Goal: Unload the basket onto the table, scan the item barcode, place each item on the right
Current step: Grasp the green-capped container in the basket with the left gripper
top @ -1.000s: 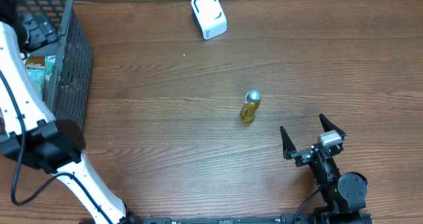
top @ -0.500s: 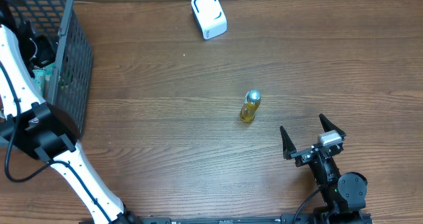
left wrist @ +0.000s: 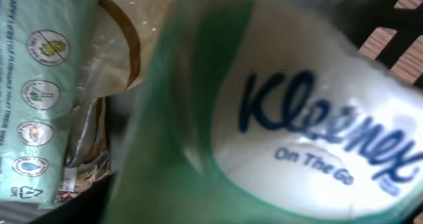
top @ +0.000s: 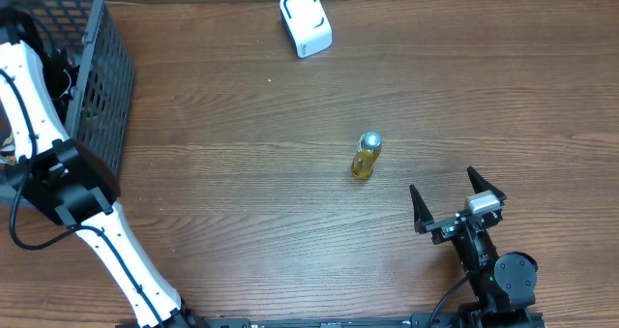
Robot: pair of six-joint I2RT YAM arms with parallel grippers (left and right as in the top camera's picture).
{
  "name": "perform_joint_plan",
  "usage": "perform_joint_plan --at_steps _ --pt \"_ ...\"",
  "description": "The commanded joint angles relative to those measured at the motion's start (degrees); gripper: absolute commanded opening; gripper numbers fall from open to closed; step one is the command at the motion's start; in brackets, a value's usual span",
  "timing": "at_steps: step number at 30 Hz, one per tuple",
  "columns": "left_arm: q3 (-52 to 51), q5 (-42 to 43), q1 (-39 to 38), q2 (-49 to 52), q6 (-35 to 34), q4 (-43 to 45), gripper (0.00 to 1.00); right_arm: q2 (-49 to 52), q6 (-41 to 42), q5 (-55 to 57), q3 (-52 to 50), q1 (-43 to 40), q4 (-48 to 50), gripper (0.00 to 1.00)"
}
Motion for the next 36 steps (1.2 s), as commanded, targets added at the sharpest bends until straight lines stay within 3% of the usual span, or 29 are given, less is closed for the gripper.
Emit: perform_joint_plan --at_steps 1,5,7,24,29,36 --pt "0.17 0.83 -0.96 1.51 1.11 -0.81 0.65 -0.44 -0.02 -0.13 -0.61 -0.2 0.15 1.0" --pt "0.44 0.83 -0.96 1.22 0.87 -0.96 0.5 -0.44 -0.04 -0.11 -0.61 -0.2 0.17 1.0" --pt "0.55 0.81 -0.85 0.79 0.42 -0.57 0.49 -0.44 -0.02 -0.11 -0.61 -0.2 0.15 1.0" --pt "5.57 0.57 -0.79 -6.86 -1.92 -0.39 0.47 -0.44 -0.02 -0.11 -0.61 -0.2 0.15 1.0" --pt "5.57 0.37 -0.79 -8.87 -1.9 0.22 0.56 -0.44 -0.02 -0.11 -0.61 -0.2 0.15 1.0" --pt "2.34 0.37 -1.09 -7.58 -1.9 0.98 0.57 -0.44 -0.02 -0.11 -0.61 -0.2 0.15 1.0"
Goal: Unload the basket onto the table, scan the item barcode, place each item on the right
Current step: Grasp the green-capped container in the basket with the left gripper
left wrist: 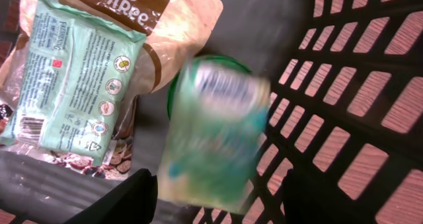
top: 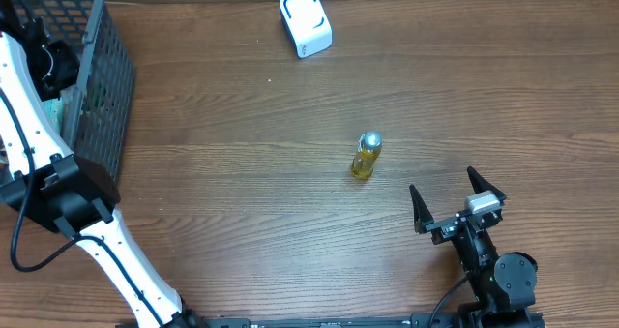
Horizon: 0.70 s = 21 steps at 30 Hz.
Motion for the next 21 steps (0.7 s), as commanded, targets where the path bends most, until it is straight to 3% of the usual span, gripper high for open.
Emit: perform_joint_plan --at_steps 1,10,21 --pt "-2.54 0.2 -0.7 -0.24 -0.42 1.4 0.58 -0.44 -0.04 -0.13 -0.61 -0.2 0.17 1.0" --pt "-4.02 0.2 -0.76 0.07 0.04 3.48 0.86 -0.44 -0.07 -0.11 -0.61 -0.2 0.17 1.0" --pt "-14.19 -1.25 -0.76 0.26 0.04 9.31 0.98 -0.46 -0.07 -0.13 -0.61 -0.2 0.17 1.0"
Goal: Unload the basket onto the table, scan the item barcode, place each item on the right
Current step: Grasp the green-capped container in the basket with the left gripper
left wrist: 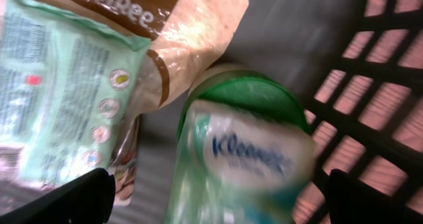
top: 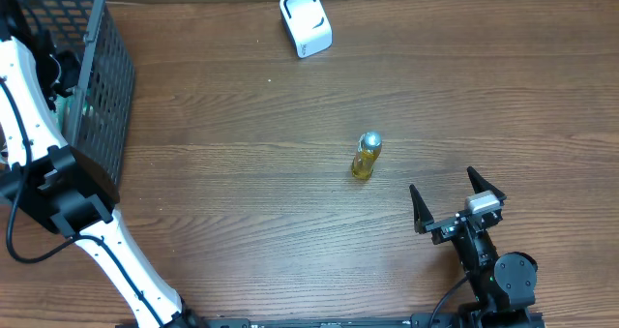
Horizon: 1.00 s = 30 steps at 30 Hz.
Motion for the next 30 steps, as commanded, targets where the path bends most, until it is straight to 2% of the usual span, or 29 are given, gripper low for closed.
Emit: perform_joint_plan --at_steps 1,5,12,17,20,30 --pt "-5.22 1.16 -0.76 0.26 0.24 2.01 0.98 -0.44 -0.04 -0.13 -0.61 -0.2 0.2 1.0" --pt "-9.9 1.16 -0.76 0.26 0.24 6.03 0.96 -0.44 -0.04 -0.13 -0.61 -0.2 0.17 1.0" --pt "-10.6 1.22 -0.7 0.24 0.2 7.41 0.64 -0.44 -0.04 -0.11 -0.61 -0.2 0.17 1.0" --pt "-8.98 1.33 -0.66 -0.31 -0.24 6.67 0.59 -0.44 -0.04 -0.11 -0.61 -0.2 0.2 1.0" --pt "-4.15 1.29 -0.66 -0.7 -0.37 4.28 0.52 -0.44 -0.04 -0.11 -0.61 -0.2 0.17 1.0" --pt "21.92 0.57 -0.61 -4.28 -6.99 -4.26 0.5 -0.44 -0.02 -0.11 -0.61 -0.2 0.2 1.0"
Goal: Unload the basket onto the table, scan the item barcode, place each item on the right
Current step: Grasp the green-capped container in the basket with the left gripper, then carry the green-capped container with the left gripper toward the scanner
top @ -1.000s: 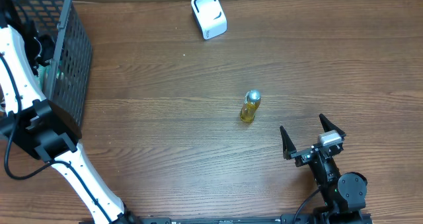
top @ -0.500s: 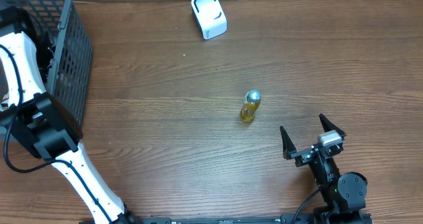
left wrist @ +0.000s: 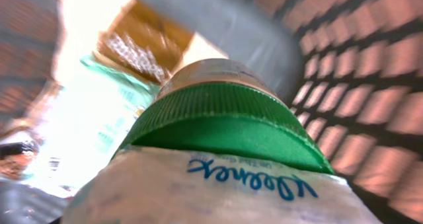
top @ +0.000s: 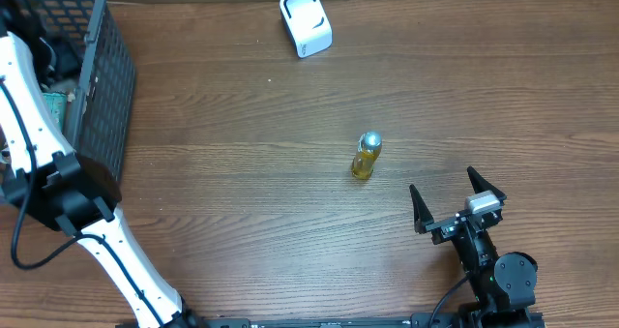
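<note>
A Kleenex canister (left wrist: 225, 184) with a green ribbed lid (left wrist: 225, 128) fills the left wrist view, pressed close to the camera. It looks sharp while the basket wall behind it is blurred. My left gripper (top: 58, 61) is inside the grey basket (top: 102, 72) at the far left, its fingers hidden by the canister it is shut on. The white scanner (top: 306, 22) stands at the back of the table. My right gripper (top: 442, 179) rests open at the front right, holding nothing.
A small yellow bottle with a silver cap (top: 366, 156) stands mid-table, left of and beyond the right gripper. A pale green packet (top: 53, 105) and a brown-and-tan bag (left wrist: 132, 42) lie in the basket. The wooden table (top: 242, 202) stretches between basket and scanner.
The canister was a little below the open left fingers in the basket. Now it fills the wrist view with its lid upward, and the basket contents lie farther behind. The right arm is unchanged.
The left wrist camera was first pressed against the Kleenex label in the basket. Then the open gripper was higher, with the canister, green packet and bag below. It then came closer to the canister. Now the canister sits right at the gripper.
</note>
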Robot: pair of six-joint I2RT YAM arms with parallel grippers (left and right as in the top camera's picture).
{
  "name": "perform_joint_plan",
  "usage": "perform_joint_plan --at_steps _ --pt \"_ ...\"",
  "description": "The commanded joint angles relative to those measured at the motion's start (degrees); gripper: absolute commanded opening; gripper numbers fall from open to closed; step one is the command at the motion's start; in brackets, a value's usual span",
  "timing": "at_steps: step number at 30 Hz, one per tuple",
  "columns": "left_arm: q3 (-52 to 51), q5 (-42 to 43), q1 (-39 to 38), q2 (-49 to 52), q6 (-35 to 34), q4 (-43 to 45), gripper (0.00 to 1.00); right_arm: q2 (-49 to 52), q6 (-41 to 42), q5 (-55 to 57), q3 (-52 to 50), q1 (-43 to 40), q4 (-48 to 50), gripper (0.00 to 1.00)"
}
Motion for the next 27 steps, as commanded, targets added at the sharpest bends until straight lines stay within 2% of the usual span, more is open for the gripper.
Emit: perform_joint_plan --at_steps 1,3,6,12,18,22,27 --pt "10.25 0.33 -0.35 -5.22 -4.13 -2.6 0.5 -0.44 -0.07 -0.13 -0.61 -0.2 0.17 1.0" --pt "15.39 2.12 -0.92 -7.56 -4.57 -5.2 0.49 -0.44 -0.04 -0.11 -0.61 -0.2 0.2 1.0" --pt "17.86 5.35 -2.01 -11.19 -4.61 -7.74 0.49 -0.44 -0.07 -0.11 -0.61 -0.2 0.17 1.0" --pt "18.03 5.44 -6.69 -18.56 -5.64 -10.69 0.48 -0.44 -0.07 -0.11 -0.61 -0.2 0.2 1.0" --pt "17.88 5.42 -15.32 -21.07 -5.64 -10.69 0.48 -0.46 -0.04 -0.11 -0.61 -0.2 0.17 1.0" --pt "13.25 5.42 -23.17 -21.07 -5.62 -10.71 0.48 -0.44 -0.07 -0.11 -0.61 -0.2 0.17 1.0" --pt "-0.7 4.68 -33.24 -21.07 -5.35 -10.69 0.49 -0.46 -0.04 -0.11 -0.61 -0.2 0.17 1.0"
